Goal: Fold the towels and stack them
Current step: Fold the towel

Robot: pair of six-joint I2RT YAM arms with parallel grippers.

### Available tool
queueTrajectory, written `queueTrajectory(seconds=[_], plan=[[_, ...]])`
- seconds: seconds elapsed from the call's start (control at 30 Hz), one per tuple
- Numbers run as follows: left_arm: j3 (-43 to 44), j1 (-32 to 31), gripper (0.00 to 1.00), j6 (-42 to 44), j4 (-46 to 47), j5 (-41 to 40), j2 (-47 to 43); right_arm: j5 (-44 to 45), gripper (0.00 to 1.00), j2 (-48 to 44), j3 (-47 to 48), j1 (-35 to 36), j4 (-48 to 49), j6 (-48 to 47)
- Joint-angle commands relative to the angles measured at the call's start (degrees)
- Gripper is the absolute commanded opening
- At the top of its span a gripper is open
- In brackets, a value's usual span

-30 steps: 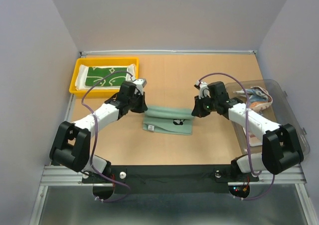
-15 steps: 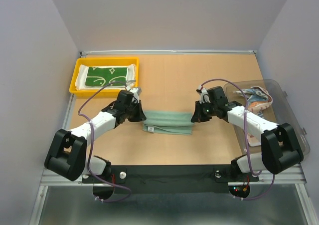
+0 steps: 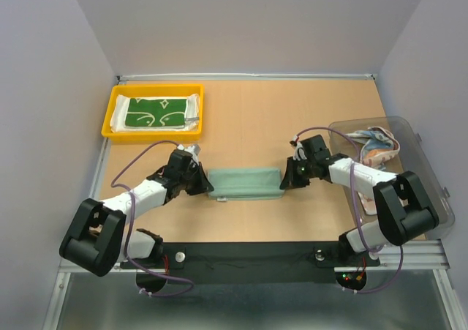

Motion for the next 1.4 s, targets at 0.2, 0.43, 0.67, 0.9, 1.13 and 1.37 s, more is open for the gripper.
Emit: queueTrajectory(seconds=[0.2, 0.43, 0.67, 0.9, 1.13, 1.37], plan=[[-2.9, -0.58, 0.73, -4.77, -1.43, -4.29, -11.92, 1.7, 0.46, -9.1, -1.25, 0.7, 1.26, 1.02], [2.37, -2.86, 0.81, -6.96, -8.31, -8.6, -24.24, 0.73, 0.53, -16.95, 1.56, 3.59, 4.15, 5.15], [7.03, -11.82, 0.74, -9.77, -3.48, -10.27, -13.82, 1.96, 0.48, -13.0, -0.89, 9.13, 15.04, 11.47], [3.18, -18.15, 0.67, -13.47, 1.27, -12.73, -7.62, 2.22, 0.45, -12.45, -9.07, 9.75, 22.79, 15.0], [3.61, -19.13, 0.78, -18.82, -10.65, -26.59, -22.47, 14.51, 0.51, -19.06, -5.73, 9.75, 9.37, 14.2], [-3.86, -19.13, 0.8, -30.51, -15.25, -26.98, -30.39, 18.49, 0.66, -21.26, -8.45, 9.84, 2.14, 23.95]])
